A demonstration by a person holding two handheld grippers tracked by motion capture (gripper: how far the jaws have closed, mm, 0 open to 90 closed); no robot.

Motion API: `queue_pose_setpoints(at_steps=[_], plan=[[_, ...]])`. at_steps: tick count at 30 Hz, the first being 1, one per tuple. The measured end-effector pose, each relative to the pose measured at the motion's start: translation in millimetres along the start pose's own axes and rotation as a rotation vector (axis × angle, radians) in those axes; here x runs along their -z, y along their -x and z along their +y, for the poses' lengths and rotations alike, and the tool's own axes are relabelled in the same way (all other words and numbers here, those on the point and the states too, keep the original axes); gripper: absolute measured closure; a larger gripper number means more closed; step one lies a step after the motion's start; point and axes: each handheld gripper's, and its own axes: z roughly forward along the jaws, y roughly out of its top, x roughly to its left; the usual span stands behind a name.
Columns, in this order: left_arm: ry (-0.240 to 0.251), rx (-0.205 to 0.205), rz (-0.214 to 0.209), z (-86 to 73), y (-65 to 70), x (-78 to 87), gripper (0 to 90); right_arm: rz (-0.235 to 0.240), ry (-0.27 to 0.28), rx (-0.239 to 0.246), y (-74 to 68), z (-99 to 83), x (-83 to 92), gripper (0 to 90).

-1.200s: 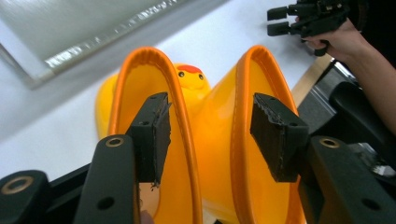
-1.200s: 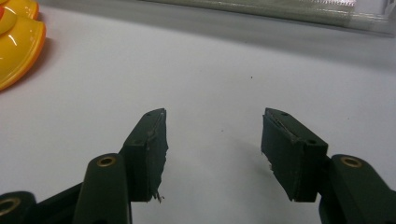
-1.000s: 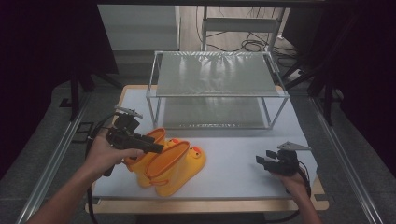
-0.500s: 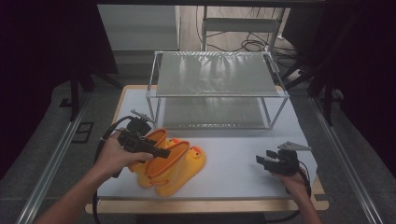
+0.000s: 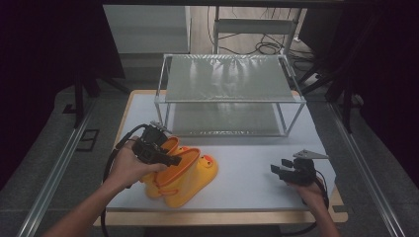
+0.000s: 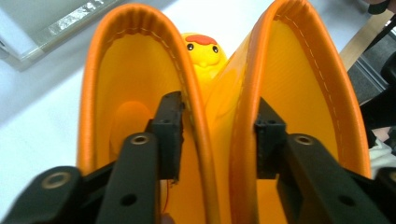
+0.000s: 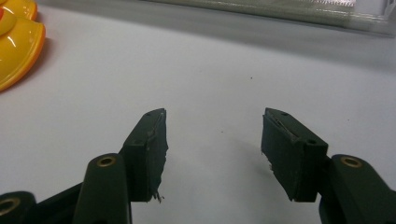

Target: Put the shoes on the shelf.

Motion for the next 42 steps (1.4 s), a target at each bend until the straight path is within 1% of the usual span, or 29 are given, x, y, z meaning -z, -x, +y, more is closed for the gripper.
queue_pose_setpoints(at_steps=[1, 4, 5, 6, 8, 11, 14, 16, 17, 18, 20, 21, 22, 23, 24, 25, 26, 28, 32, 37, 42], plan=[[0.001, -0.003, 0.001, -0.1, 0.2, -0.4, 68.6, 0.001, 0.000, 0.001, 0.0, 0.0, 0.2, 40.9], [0.007, -0.001, 0.003, -0.5, -0.3, -0.7, 74.3, 0.000, 0.000, 0.002, 0.1, 0.0, 0.2, 40.9], [0.011, -0.001, 0.003, -0.8, -0.8, -0.8, 74.3, 0.000, -0.001, 0.000, 0.2, 0.0, 0.2, 40.9], [0.015, -0.001, 0.007, -1.2, -1.7, -0.8, 78.5, -0.001, -0.001, 0.002, 0.3, -0.1, -0.1, 40.9], [0.017, -0.004, 0.008, -1.3, -1.9, -0.5, 81.6, -0.001, -0.002, 0.001, 0.0, 0.0, -0.4, 40.9], [0.019, -0.012, 0.006, -1.1, -1.2, 0.0, 82.1, -0.001, -0.004, 0.000, 0.1, 0.0, -0.6, 40.9], [0.039, -0.021, -0.007, 1.2, -1.8, 2.3, 82.2, -0.001, -0.001, -0.004, 1.4, 0.0, -0.2, 41.0], [0.042, -0.015, -0.011, 2.4, -2.7, 3.1, 82.3, -0.003, 0.001, -0.006, 2.0, 0.0, 0.0, 41.0], [0.048, 0.000, -0.037, 4.9, -6.2, 3.5, 82.3, -0.004, -0.001, -0.005, 2.4, 0.0, 0.3, 41.0], [0.048, 0.000, -0.037, 4.9, -6.2, 3.5, 82.2, -0.004, -0.001, -0.005, 2.4, 0.0, 0.3, 41.0], [0.051, 0.011, -0.064, 7.2, -8.2, 4.5, 82.2, -0.005, 0.001, -0.007, 3.4, -0.2, 0.7, 41.1], [0.057, 0.010, -0.087, 10.1, -7.9, 6.9, 82.3, -0.005, -0.002, -0.011, 3.6, -0.2, 1.2, 41.1], [0.057, 0.010, -0.087, 10.1, -7.9, 6.9, 82.2, -0.005, -0.002, -0.011, 3.6, -0.2, 1.2, 41.1], [0.065, 0.007, -0.109, 13.3, -5.5, 10.7, 82.2, -0.007, -0.001, -0.010, 4.3, -0.4, 1.3, 41.2], [0.065, 0.007, -0.109, 13.3, -5.5, 10.7, 82.2, -0.007, -0.001, -0.010, 4.3, -0.4, 1.3, 41.2], [0.069, 0.000, -0.117, 14.8, -4.2, 12.5, 82.2, -0.007, 0.000, -0.009, 4.2, -0.3, 1.5, 41.1], [0.072, -0.007, -0.126, 17.7, -0.3, 15.7, 82.2, -0.006, 0.000, -0.010, 3.9, -0.3, 1.5, 41.1], [0.074, -0.011, -0.130, 19.1, 1.5, 17.3, 82.1, -0.006, 0.000, -0.008, 3.6, -0.3, 1.6, 41.2], [0.077, -0.036, -0.133, 27.8, 9.2, 25.4, 82.1, -0.006, 0.001, -0.009, 3.4, -0.1, 1.9, 41.1], [0.075, -0.048, -0.130, 34.7, 12.8, 30.9, 82.1, -0.006, 0.004, -0.012, 4.0, -0.3, 1.9, 41.2], [0.078, -0.072, -0.131, 42.0, 18.9, 36.4, 82.1, -0.012, 0.006, -0.020, 6.2, -0.7, 2.3, 41.4]])
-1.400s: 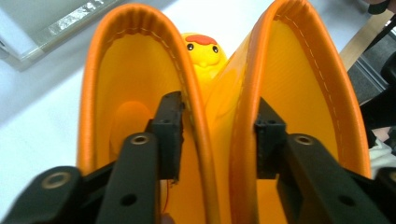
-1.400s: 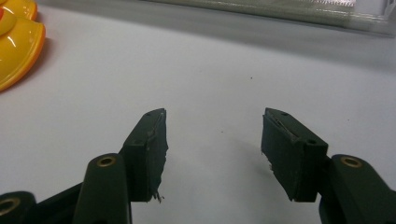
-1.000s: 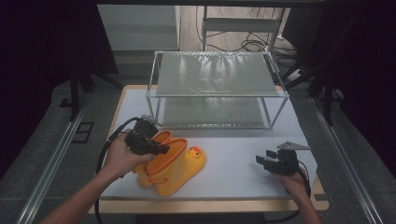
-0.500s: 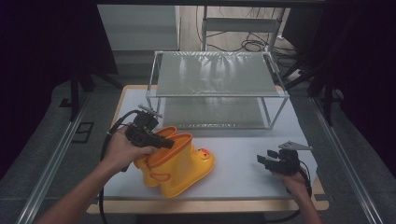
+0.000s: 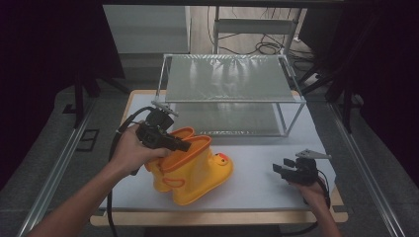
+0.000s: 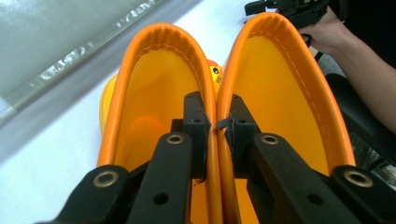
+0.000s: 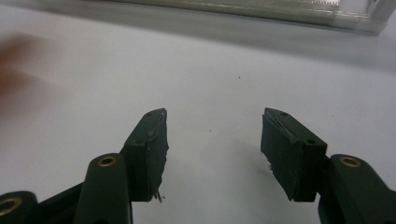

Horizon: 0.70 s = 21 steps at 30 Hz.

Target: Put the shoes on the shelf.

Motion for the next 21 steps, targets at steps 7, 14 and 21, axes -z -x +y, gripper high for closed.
queue_pose_setpoints(at_steps=[7, 14, 21], plan=[[-0.002, -0.033, -0.005, 15.5, 9.2, 2.3, 82.2, -0.001, 0.000, 0.000, 0.2, -0.1, -0.1, 41.5], [0.017, -0.047, -0.029, 32.0, 15.1, 4.4, 82.2, -0.006, 0.002, -0.010, 1.2, 0.6, 1.1, 41.6], [0.026, -0.086, -0.030, 53.1, 26.6, 8.1, 82.3, -0.008, 0.005, -0.009, 1.6, 1.2, 1.8, 41.6]])
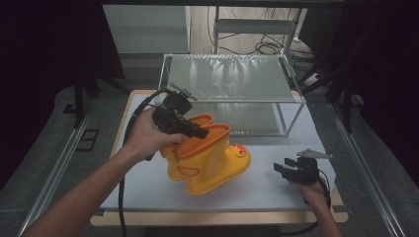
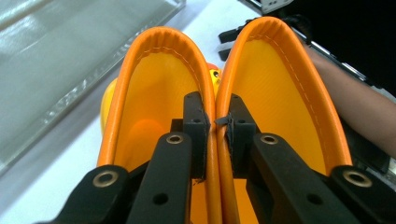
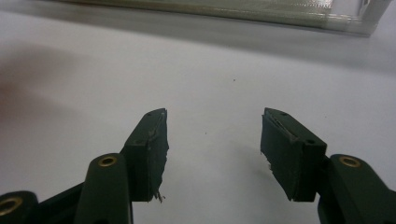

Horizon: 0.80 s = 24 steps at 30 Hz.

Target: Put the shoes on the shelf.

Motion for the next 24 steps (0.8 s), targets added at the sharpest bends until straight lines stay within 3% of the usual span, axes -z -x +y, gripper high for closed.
queue_pose_setpoints(at_steps=[12, 17, 24], plan=[[0.035, -0.023, -0.028, 38.9, 10.6, 18.1, 82.3, -0.003, 0.006, -0.009, 1.7, 0.0, 1.6, 41.6], [0.050, -0.048, -0.018, 61.8, 16.0, 28.2, 82.4, -0.003, 0.006, -0.013, 2.0, 0.0, 1.0, 41.7], [0.090, -0.038, -0.024, 82.9, 13.2, 38.6, 82.4, -0.004, 0.007, -0.018, 3.1, -0.2, 2.3, 41.7]])
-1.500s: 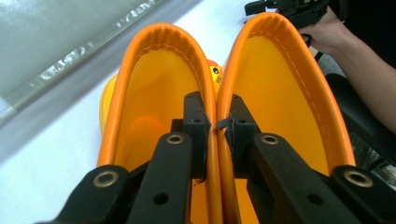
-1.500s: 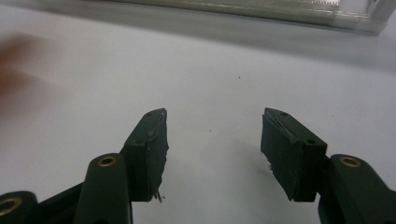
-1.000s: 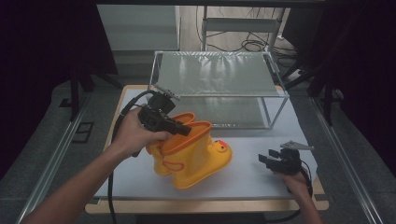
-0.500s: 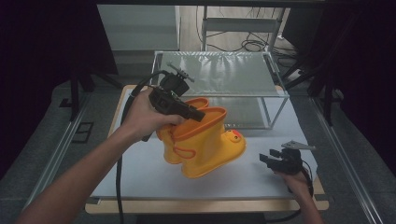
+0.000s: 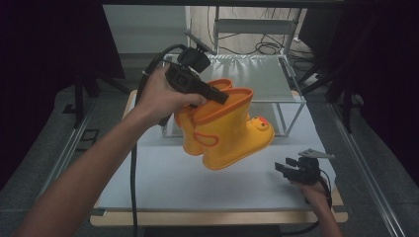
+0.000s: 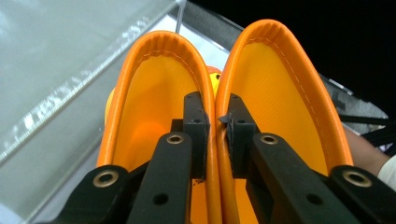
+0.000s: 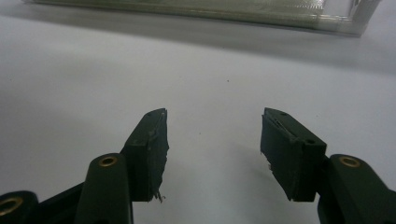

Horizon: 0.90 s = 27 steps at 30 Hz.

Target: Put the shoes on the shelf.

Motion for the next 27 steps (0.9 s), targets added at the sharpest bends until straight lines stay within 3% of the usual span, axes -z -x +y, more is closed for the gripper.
queue_pose_setpoints(at_steps=[7, 15, 19, 27], plan=[[0.025, 0.030, -0.003, 24.3, -9.1, 1.6, 82.4, -0.004, -0.004, -0.002, 0.5, -0.3, -0.9, 41.7], [0.016, 0.059, 0.041, 52.6, -19.4, -3.7, 82.5, -0.008, -0.002, -0.007, 2.6, -1.8, 1.0, 41.8], [0.045, 0.090, 0.051, 64.8, -29.4, -5.0, 82.4, -0.011, 0.002, -0.013, 3.9, -3.2, 1.5, 41.8], [0.077, 0.176, 0.118, 92.8, -51.5, -16.3, 82.4, -0.009, 0.004, -0.011, 3.8, -3.2, 2.1, 41.7]])
